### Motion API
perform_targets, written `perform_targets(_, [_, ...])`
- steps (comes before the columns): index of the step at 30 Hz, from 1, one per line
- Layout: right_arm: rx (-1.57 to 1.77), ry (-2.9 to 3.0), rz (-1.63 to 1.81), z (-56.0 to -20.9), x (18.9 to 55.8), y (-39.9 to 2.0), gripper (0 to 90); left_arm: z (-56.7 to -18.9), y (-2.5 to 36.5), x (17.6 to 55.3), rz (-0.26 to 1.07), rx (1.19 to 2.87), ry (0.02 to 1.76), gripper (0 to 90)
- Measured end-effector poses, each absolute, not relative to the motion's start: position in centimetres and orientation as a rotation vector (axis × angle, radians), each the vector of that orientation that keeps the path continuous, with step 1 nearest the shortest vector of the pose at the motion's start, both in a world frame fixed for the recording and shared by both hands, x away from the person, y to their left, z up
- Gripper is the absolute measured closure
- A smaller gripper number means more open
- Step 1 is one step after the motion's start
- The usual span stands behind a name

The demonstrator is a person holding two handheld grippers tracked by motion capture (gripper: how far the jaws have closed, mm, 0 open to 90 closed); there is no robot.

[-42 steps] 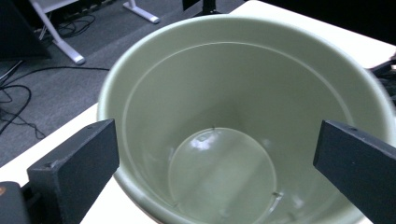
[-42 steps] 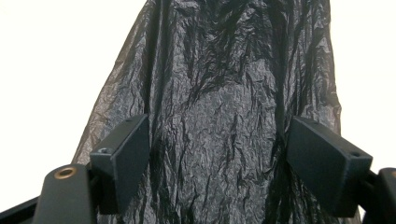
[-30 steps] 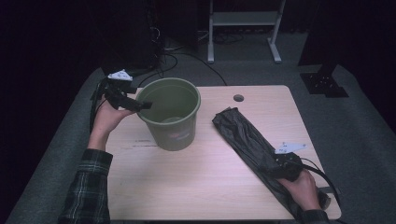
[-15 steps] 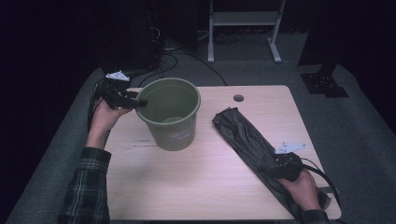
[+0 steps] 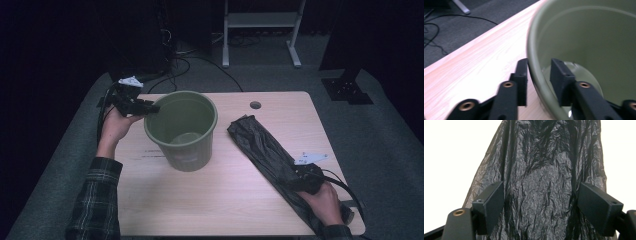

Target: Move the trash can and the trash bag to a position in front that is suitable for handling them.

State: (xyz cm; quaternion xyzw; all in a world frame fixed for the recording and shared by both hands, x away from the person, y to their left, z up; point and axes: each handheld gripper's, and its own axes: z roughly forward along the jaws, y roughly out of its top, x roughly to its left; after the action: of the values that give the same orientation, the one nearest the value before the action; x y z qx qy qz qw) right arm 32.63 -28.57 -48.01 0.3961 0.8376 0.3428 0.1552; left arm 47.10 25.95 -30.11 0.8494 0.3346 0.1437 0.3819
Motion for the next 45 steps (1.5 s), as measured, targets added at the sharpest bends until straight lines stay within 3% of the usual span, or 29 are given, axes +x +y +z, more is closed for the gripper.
perform_targets(3, [1.134, 2.399, 0.982, -48.0, 32.6, -28.6, 20.6, -30.1, 25.5, 47.1, 0.354, 2.174, 0.836, 78.8])
perform_targets(19, [1.136, 2.398, 0.981, -48.0, 32.6, -28.6, 20.6, -30.1, 23.1, 46.1, 0.303, 2.185, 0.782, 79.2])
perform_targets(36, [1.133, 2.4, 0.981, -48.0, 32.7, -28.6, 20.5, -30.2, 14.0, 43.8, 0.245, 2.242, 0.593, 79.2])
perform_targets(45, [1.131, 2.402, 0.982, -48.0, 32.7, -28.6, 20.4, -30.4, 11.0, 43.8, 0.221, 2.235, 0.552, 79.2])
